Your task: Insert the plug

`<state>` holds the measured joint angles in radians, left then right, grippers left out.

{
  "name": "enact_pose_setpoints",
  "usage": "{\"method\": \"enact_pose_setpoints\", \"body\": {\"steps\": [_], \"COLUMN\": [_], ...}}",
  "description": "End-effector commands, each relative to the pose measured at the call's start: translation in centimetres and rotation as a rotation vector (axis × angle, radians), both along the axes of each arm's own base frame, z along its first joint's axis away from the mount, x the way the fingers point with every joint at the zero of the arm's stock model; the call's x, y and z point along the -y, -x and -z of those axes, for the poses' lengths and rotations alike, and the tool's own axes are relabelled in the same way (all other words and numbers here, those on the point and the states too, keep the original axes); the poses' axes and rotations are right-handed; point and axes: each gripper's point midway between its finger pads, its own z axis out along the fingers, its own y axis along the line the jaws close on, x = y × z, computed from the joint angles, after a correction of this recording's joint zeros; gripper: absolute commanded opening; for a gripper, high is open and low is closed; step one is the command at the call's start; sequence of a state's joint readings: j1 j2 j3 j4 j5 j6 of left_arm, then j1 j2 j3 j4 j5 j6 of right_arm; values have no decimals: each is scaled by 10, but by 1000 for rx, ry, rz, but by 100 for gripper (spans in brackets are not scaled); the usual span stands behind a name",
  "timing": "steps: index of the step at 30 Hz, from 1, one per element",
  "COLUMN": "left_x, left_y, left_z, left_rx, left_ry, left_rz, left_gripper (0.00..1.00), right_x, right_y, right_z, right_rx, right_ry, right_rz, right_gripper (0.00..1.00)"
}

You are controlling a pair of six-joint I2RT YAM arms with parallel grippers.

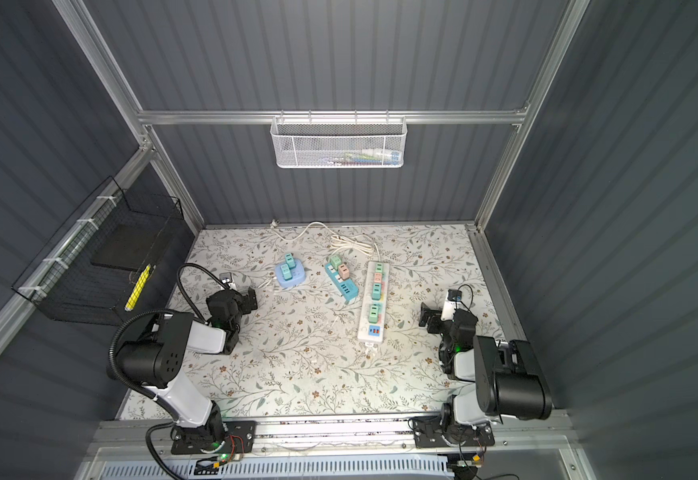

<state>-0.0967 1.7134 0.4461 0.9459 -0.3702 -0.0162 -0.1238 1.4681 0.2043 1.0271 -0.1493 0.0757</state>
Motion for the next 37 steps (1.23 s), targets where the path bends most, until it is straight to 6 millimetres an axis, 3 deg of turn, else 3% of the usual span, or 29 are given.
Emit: {"method": "enact_pose_setpoints", "body": {"steps": [1, 25, 28, 37], "left_x": [0, 0, 25, 24], "left_y": [-2, -2, -10, -9], "left_z": [-1, -1, 5, 4], "left_rx": [7, 6, -44, -33], "left_ry": [15, 16, 36, 48], "left_rz": [0, -1, 167, 176], "left_gripper": [100, 100, 100, 100], "right_x": [9, 7, 6, 6], "right_y": [-28, -30, -31, -30], "right_z": [-34, -35, -36, -37], "right_rx": [47, 70, 71, 74], "right_ry": [21, 44, 44, 46], "right_rz": [58, 61, 60, 60], "right_gripper": [99, 99, 99, 99]}}
